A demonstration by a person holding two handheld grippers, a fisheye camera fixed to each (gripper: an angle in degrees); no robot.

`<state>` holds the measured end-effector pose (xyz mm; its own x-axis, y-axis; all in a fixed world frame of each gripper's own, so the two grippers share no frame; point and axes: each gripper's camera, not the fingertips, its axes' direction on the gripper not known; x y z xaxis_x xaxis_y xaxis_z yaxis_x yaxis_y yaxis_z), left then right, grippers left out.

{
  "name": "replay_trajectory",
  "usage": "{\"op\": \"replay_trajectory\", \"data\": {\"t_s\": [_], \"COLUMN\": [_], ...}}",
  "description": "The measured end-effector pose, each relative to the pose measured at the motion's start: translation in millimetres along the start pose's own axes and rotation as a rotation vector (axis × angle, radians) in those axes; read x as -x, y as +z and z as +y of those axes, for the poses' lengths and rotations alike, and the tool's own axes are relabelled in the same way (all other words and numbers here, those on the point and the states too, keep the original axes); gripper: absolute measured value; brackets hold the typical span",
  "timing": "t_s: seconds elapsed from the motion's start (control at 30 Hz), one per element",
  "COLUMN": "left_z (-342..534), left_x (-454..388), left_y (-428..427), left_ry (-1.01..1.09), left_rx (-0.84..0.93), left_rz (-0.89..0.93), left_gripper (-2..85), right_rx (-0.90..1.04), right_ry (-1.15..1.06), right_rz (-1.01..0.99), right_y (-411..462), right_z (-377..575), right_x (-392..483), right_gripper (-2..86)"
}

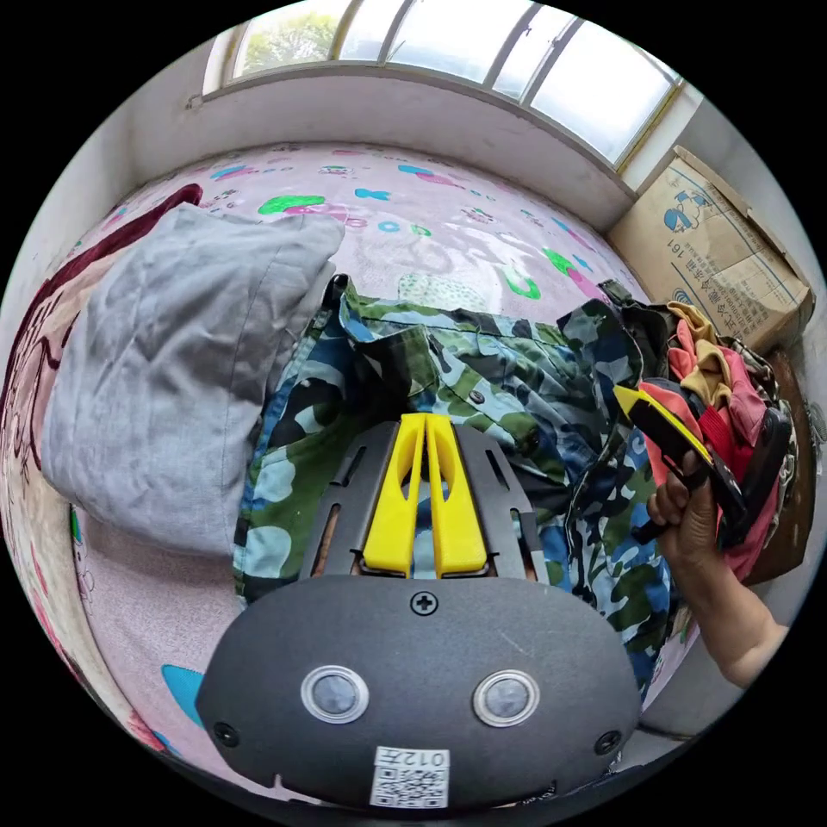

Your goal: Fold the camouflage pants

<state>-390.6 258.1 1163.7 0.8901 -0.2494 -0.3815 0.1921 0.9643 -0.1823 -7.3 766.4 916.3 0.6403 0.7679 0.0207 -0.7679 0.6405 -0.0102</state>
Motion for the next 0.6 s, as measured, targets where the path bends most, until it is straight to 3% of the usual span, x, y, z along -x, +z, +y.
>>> {"op": "replay_trajectory", "data": {"t_s": [0.1,0.2,0.3,0.4,0.47,0.6], "left_z": [-16.7,-29.3,-26.3,-20.3,-17.2,-15.1], "left_x": [1.1,-2.6,8.6,27.7,40.3,45.0], "left_y": [29.8,51.5,58.2,64.3,70.6,77.3], "left_ry": [0.028,0.08,0.044,-0.018,-0.037,-0.016], "left_rx": [0.032,0.114,0.111,0.087,0.082,0.082], "left_rz": [0.036,-0.049,-0.035,0.047,0.1,0.102], "left_gripper": [0.5,0.4,0.4,0.5,0.5,0.5], "right_rx": [0.057,0.083,-0.066,-0.239,-0.153,0.154], "right_ry": [0.063,0.172,0.154,-0.027,-0.314,-0.468], "right_rz": [0.001,0.01,0.093,0.201,0.012,-0.186], "right_y": [16.2,21.3,-4.6,-17.0,20.7,119.5], "right_z": [14.2,22.6,25.0,15.2,-10.0,-50.5], "right_x": [-19.7,-41.6,-37.2,3.8,40.6,59.3], "right_gripper": [4.1,6.6,7.5,7.2,6.9,8.7]}}
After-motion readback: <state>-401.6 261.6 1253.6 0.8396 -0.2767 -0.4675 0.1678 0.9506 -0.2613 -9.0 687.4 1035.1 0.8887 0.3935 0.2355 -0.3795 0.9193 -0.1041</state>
